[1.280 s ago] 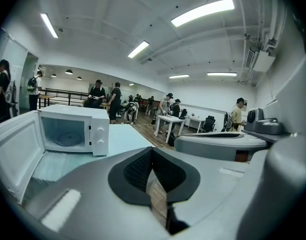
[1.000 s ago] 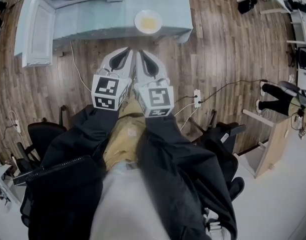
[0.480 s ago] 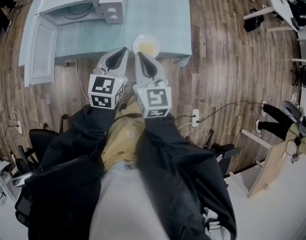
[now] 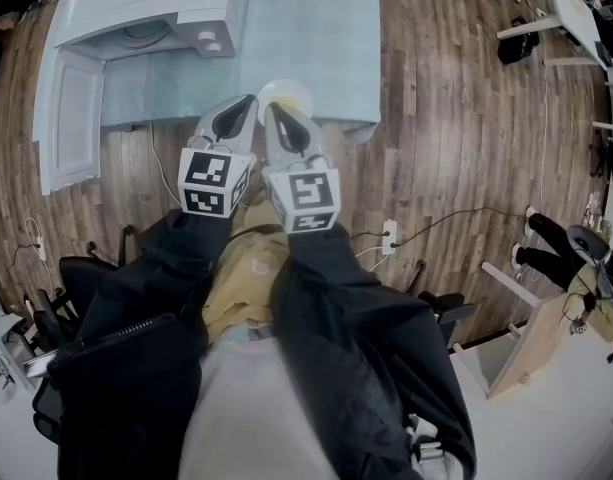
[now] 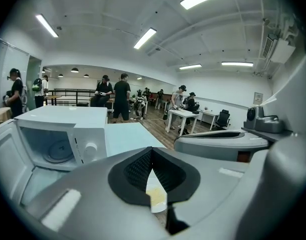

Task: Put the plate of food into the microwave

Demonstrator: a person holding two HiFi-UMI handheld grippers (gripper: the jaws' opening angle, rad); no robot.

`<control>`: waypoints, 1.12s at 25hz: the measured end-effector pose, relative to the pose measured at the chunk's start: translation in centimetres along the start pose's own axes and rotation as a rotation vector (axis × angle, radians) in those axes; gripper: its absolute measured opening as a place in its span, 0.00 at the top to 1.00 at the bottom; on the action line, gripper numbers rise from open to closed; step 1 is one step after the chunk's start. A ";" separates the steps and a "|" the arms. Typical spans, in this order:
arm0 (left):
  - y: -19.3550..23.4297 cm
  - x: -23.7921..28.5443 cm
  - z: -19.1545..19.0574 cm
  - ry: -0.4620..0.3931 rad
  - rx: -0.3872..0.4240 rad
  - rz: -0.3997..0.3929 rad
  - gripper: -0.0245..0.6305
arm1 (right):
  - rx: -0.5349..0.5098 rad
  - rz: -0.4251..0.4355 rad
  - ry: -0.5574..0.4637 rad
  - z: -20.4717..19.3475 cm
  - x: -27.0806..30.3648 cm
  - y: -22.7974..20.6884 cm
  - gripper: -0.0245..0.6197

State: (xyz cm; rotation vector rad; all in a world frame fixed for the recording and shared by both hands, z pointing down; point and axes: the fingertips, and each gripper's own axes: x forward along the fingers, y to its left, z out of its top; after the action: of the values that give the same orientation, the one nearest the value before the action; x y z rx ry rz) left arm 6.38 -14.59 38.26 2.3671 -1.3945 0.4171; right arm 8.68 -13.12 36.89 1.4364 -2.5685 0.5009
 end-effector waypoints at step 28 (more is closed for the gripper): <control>1.7 6.0 -17.7 0.469 -0.131 -0.123 0.97 | 0.223 -0.081 0.451 -19.0 4.3 -4.7 0.97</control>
State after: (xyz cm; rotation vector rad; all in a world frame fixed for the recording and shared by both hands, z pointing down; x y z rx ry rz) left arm 6.43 -12.07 56.81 2.0588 -1.0214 0.7616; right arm 9.84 -11.94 56.86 1.2994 -2.1425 0.9962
